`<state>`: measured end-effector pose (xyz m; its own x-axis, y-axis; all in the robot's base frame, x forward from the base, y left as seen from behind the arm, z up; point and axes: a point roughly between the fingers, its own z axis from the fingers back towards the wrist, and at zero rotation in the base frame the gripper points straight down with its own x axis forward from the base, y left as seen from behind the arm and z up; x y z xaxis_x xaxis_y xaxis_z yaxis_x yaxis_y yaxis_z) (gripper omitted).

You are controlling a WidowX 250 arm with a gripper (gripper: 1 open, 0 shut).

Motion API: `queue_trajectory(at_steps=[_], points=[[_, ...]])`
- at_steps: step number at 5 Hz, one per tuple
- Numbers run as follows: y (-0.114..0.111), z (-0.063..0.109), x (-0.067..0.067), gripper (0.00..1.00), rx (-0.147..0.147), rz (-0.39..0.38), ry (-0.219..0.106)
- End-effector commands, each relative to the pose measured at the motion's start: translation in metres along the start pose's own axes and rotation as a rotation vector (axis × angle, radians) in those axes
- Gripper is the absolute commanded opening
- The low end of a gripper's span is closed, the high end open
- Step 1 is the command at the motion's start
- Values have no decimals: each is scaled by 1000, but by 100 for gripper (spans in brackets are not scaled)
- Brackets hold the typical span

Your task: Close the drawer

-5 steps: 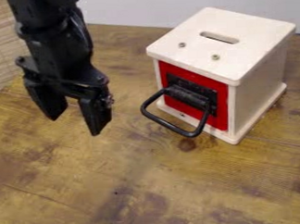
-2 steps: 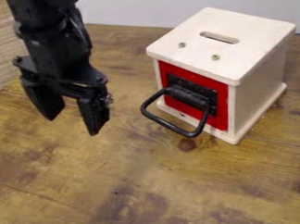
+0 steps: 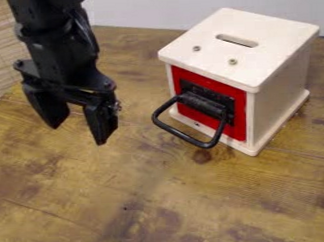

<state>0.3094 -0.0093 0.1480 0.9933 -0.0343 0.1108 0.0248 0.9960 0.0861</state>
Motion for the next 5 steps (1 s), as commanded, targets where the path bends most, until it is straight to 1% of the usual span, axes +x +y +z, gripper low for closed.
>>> queue_trajectory(at_steps=[1,3,4,5], points=[[0,23,9,100,11,-4,-89],[-7,23,10,100,30,-20,-90],[-8,23,8,100,24,-22,-110],[-7,28,1,100,-19,-30,-124]])
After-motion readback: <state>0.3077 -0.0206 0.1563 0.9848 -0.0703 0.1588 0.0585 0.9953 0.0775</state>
